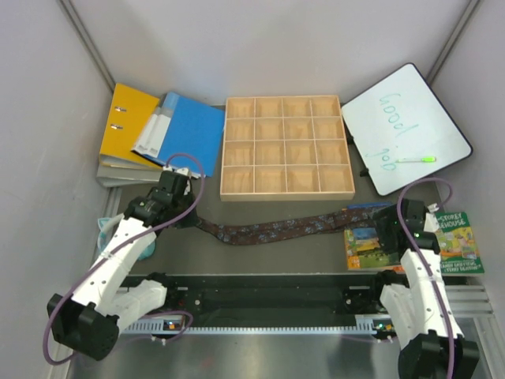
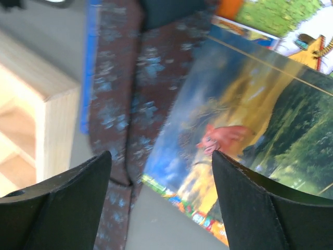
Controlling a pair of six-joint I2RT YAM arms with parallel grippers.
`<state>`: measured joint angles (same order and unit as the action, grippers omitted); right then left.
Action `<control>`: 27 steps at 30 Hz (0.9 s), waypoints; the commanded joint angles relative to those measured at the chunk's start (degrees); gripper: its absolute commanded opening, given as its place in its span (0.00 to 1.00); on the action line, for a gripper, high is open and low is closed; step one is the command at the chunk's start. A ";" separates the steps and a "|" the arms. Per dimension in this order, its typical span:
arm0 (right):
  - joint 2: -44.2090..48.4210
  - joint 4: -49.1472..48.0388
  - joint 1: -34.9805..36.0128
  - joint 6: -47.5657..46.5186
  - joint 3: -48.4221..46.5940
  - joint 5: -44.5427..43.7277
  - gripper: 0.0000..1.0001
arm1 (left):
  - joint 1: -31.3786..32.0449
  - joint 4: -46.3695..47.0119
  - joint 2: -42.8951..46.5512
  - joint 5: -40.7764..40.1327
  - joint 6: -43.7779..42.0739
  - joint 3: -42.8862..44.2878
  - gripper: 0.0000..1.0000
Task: Roll the ties
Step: Flatten out the tie at the center of the board.
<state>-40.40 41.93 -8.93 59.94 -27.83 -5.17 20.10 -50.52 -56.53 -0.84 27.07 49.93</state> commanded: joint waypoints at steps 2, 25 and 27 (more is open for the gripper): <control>-4.15 -8.33 -0.65 4.74 5.58 -1.96 0.76 | -0.41 3.15 2.83 0.49 -0.26 -0.36 0.03; -15.76 -27.43 -0.74 -0.70 11.49 0.16 0.34 | -0.41 3.33 2.83 0.49 -0.17 -0.71 0.04; -16.55 -29.36 -0.74 -1.23 12.01 0.68 0.30 | -0.41 3.33 2.74 0.49 -0.09 -0.80 0.04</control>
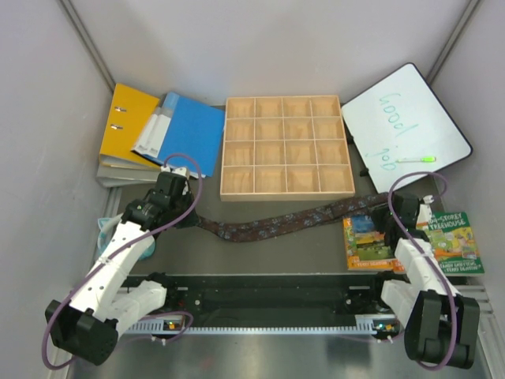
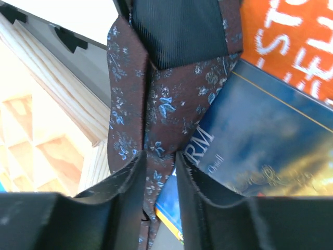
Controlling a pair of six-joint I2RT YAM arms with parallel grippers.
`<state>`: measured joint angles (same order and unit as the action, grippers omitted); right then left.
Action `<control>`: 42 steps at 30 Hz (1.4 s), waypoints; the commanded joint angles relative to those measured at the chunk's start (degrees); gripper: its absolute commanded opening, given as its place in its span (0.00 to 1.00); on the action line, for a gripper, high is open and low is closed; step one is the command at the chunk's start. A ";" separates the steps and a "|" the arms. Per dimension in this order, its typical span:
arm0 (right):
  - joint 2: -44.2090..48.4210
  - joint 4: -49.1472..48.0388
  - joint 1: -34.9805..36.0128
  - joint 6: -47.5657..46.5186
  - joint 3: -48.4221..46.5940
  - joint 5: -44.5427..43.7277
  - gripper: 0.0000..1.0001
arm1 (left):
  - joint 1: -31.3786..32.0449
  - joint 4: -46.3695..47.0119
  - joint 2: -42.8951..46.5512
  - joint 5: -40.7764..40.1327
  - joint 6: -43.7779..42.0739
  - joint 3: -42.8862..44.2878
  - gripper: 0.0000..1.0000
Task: Roll the ties
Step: Flatten out the tie at the center of the board.
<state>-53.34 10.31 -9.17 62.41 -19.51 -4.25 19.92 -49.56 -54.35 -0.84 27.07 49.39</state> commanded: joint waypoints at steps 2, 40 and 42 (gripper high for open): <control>-4.57 0.52 -0.50 -4.40 4.47 0.56 0.21 | -0.24 2.36 0.56 0.49 -0.09 -0.34 0.04; 12.11 22.21 -28.36 -23.39 -3.25 14.35 0.63 | -0.06 6.24 -2.16 12.02 13.36 -6.76 0.11; 13.52 23.53 -28.36 -22.60 -3.52 16.28 0.78 | -0.06 3.87 -2.17 9.64 13.80 -5.97 0.37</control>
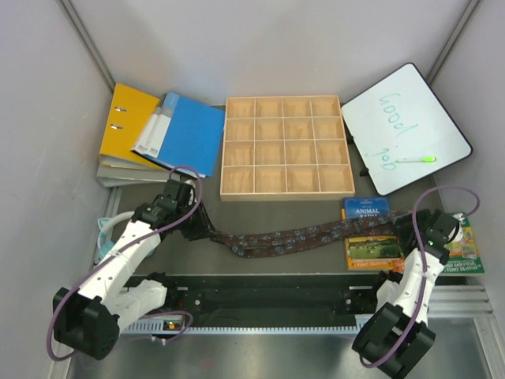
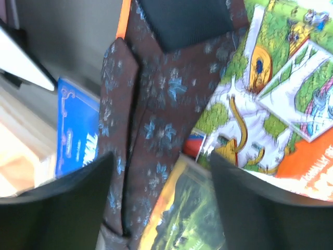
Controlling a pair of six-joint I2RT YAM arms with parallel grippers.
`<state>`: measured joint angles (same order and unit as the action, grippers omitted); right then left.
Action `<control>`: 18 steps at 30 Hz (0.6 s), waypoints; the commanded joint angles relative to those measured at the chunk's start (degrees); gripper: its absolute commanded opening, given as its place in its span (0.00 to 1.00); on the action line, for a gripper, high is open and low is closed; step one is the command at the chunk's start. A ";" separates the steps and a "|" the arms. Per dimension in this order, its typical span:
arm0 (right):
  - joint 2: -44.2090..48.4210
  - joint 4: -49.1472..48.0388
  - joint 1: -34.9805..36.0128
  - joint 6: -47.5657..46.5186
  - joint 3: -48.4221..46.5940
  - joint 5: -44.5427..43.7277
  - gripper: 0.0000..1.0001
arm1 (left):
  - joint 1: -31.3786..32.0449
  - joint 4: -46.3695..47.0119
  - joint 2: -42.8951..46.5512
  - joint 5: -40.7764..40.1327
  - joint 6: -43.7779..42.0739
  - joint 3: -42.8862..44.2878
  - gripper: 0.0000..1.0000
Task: Roll the ties
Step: Flatten out the tie at the center of the board.
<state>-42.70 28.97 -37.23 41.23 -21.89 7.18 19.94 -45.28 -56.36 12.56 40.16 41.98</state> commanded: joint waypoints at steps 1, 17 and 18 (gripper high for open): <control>4.36 5.30 -0.30 -0.72 -1.40 7.12 0.80 | -0.08 -1.04 0.19 -4.46 0.88 2.22 0.45; 11.68 20.59 30.33 4.29 -15.81 -6.64 0.76 | 0.01 -7.45 -1.73 -12.82 -7.46 9.35 0.44; 10.37 20.95 32.47 5.34 -16.08 -7.00 0.75 | 0.01 -7.72 -3.22 -11.86 -8.16 9.70 0.44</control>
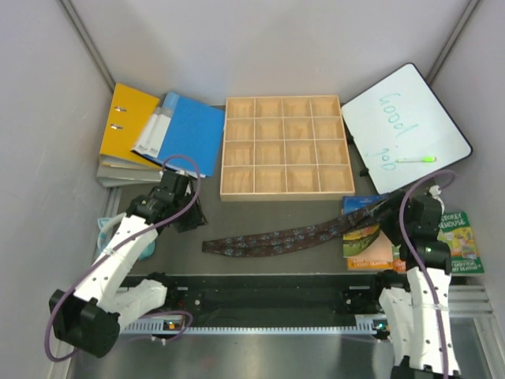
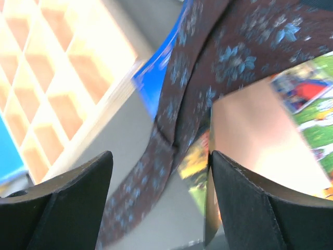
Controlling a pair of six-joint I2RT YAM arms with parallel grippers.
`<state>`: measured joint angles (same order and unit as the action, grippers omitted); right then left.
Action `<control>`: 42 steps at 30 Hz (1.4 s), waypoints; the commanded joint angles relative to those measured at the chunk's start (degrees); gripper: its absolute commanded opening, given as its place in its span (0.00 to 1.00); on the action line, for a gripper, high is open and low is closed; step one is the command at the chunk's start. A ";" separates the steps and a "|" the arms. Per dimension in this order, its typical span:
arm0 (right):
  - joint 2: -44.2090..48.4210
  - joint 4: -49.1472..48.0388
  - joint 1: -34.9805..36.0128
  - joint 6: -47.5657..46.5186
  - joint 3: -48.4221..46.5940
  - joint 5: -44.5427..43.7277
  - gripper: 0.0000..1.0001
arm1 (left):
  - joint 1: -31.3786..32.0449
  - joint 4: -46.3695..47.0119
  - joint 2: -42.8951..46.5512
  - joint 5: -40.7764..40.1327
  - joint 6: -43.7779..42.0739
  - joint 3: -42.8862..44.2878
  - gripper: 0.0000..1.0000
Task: Roll the ties
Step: Flatten out the tie at the center of the board.
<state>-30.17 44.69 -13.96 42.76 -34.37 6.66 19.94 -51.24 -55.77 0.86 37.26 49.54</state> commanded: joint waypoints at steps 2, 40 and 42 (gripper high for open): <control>-3.83 6.37 16.37 5.13 -3.60 -8.67 0.75 | 0.09 -1.14 -4.87 1.42 -4.65 2.14 0.42; -19.74 -3.37 19.76 6.10 -4.92 -11.67 0.72 | 12.82 2.98 -0.57 -2.53 12.12 -4.80 0.31; -20.71 -5.31 19.67 5.84 -4.83 -12.19 0.70 | 14.85 4.39 -1.71 -2.53 13.28 -5.85 0.31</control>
<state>-50.09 46.30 6.09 49.50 -39.40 -4.78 30.72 -50.89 -55.92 -0.12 45.19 45.12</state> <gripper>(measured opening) 0.716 0.308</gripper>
